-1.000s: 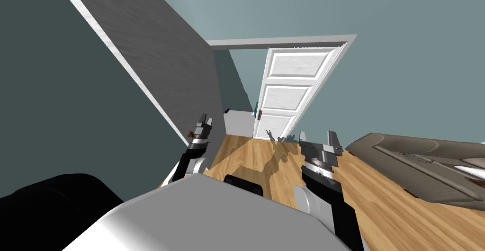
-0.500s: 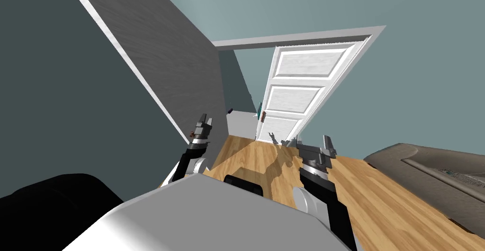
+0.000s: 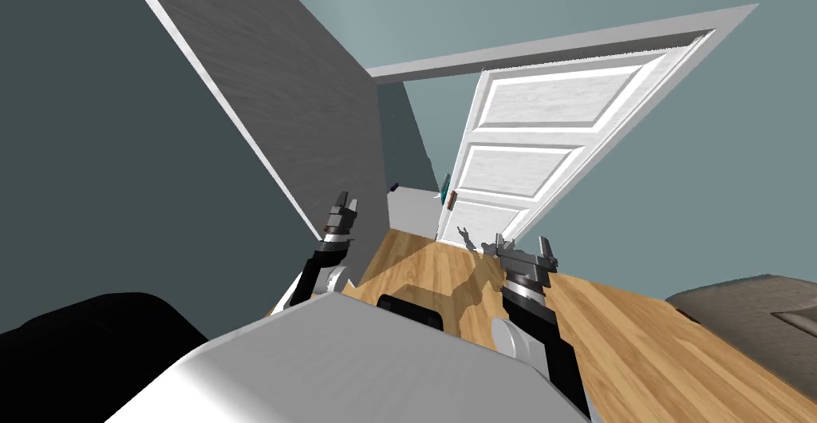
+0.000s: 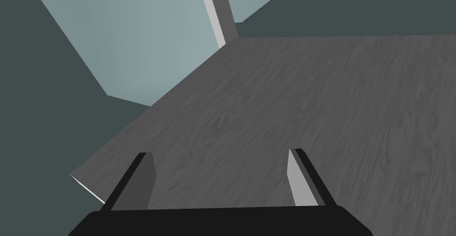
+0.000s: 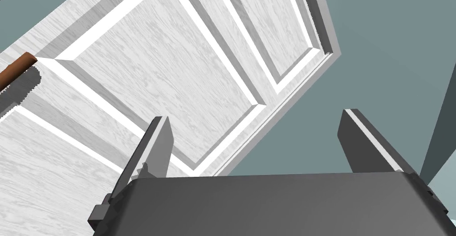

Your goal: Pull the door open

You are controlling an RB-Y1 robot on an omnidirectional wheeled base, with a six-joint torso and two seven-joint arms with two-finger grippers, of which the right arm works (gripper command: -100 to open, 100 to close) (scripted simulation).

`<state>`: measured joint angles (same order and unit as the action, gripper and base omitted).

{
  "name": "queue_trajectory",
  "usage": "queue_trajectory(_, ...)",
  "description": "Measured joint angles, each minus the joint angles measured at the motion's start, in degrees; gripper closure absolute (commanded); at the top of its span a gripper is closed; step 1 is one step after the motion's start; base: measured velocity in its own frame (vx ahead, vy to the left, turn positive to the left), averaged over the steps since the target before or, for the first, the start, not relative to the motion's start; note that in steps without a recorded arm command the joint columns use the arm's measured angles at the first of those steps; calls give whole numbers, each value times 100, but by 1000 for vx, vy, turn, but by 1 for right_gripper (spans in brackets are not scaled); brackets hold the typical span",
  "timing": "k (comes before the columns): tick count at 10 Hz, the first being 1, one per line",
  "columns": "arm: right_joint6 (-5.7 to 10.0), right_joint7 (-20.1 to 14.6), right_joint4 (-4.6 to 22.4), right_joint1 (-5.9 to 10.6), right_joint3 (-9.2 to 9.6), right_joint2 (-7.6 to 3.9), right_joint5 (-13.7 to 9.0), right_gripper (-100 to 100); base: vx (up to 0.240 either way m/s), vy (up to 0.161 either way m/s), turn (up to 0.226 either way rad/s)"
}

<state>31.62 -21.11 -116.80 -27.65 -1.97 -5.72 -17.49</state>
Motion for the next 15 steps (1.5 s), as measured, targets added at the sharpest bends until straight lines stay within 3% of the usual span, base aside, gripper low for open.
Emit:
queue_trajectory(3, 149, -414, 374, -18, -10, -121, -257, -100, 101, -10, 163)
queue_trajectory(8, 502, -1104, 1215, 57, 39, -264, -654, -100, 96, -19, 189)
queue_trajectory(11, 560, -1461, 1478, 45, 20, -350, -889, -100, 73, -19, 110)
queue_trajectory(15, 835, -1967, 2083, 73, 59, -450, -1184, -100, 85, -25, 187)
